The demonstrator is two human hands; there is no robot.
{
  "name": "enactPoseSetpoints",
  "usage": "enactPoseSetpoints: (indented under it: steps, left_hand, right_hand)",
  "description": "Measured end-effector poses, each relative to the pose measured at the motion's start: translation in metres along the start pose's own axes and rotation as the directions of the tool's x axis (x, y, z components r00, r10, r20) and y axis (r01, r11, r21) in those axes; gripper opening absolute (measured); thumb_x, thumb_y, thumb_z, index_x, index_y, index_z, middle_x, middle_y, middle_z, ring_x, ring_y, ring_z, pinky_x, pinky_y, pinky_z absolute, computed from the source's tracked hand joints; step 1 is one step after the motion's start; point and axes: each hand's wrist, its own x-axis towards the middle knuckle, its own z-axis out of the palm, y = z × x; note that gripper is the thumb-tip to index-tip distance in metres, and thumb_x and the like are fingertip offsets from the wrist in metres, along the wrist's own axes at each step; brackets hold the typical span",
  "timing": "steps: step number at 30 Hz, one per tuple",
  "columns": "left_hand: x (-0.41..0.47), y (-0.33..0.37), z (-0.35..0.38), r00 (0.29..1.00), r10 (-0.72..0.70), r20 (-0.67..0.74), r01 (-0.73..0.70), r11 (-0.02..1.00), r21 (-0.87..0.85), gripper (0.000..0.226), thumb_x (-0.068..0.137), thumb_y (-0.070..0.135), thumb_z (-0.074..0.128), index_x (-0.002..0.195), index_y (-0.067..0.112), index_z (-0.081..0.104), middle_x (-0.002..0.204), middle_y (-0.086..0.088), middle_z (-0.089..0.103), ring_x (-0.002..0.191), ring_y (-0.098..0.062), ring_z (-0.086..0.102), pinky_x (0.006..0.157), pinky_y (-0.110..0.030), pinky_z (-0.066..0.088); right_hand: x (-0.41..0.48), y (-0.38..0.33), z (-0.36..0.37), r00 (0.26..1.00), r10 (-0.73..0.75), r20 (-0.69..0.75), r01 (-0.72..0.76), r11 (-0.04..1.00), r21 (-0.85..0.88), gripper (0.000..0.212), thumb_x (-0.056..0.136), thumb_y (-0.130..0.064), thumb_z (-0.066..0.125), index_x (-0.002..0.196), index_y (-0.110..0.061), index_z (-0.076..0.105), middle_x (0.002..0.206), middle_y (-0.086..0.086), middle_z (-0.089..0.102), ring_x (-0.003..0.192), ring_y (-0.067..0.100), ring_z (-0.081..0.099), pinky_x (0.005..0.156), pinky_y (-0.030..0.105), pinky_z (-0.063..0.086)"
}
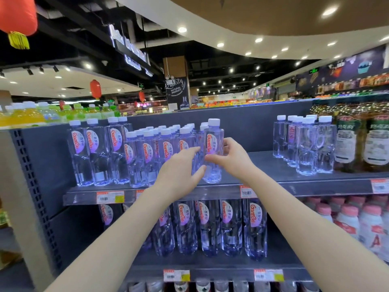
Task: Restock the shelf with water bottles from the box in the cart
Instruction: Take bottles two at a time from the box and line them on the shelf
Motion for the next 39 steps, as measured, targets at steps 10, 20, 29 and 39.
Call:
enactPoseSetpoints:
  steps: [10,20,29,39]
  left_hand:
    - [-0.023,-0.015,0.01,1.0,-0.028,0.011,0.024,0.952,0.306,0.06,0.102,0.044,0.047,0.156,0.02,0.037,0.143,-0.006,0.055,0.125,-0.028,0.053,0.105,-0.04,0.041]
    - [-0.03,-0.026,0.02,0.995,-0.085,0.046,0.068,0.954,0.291,0.06,0.102,0.045,0.044,0.156,0.019,0.036,0.143,-0.007,0.054,0.127,-0.03,0.051,0.111,-0.042,0.039]
    - [-0.033,-0.027,0.029,0.991,-0.098,0.096,0.077,0.977,0.2,0.06,0.104,0.044,0.044,0.157,0.018,0.034,0.145,-0.007,0.052,0.13,-0.028,0.05,0.11,-0.041,0.041]
    - [-0.039,-0.028,0.029,0.989,-0.085,0.119,0.057,0.973,0.223,0.058,0.103,0.044,0.045,0.154,0.018,0.037,0.138,-0.008,0.056,0.123,-0.029,0.054,0.104,-0.042,0.045]
  right_hand:
    - [0.024,0.009,0.025,0.999,0.009,-0.047,-0.013,0.995,-0.1,0.052,0.076,-0.043,0.089,0.114,-0.021,0.061,0.105,0.004,0.07,0.099,0.026,0.069,0.086,0.043,0.058]
    - [0.029,0.006,0.027,0.998,0.039,-0.042,-0.044,0.992,-0.118,0.047,0.08,-0.033,0.088,0.115,-0.022,0.059,0.097,-0.004,0.069,0.085,0.012,0.067,0.063,0.023,0.049]
    - [0.024,0.016,0.032,0.993,0.087,-0.074,-0.092,0.993,-0.076,0.048,0.081,-0.031,0.087,0.12,-0.021,0.061,0.1,-0.004,0.068,0.083,0.008,0.064,0.06,0.019,0.044]
    - [0.016,0.014,0.037,0.997,0.051,-0.062,-0.061,0.983,-0.174,0.035,0.09,-0.038,0.078,0.118,-0.031,0.059,0.091,-0.016,0.063,0.086,0.009,0.062,0.065,0.021,0.045]
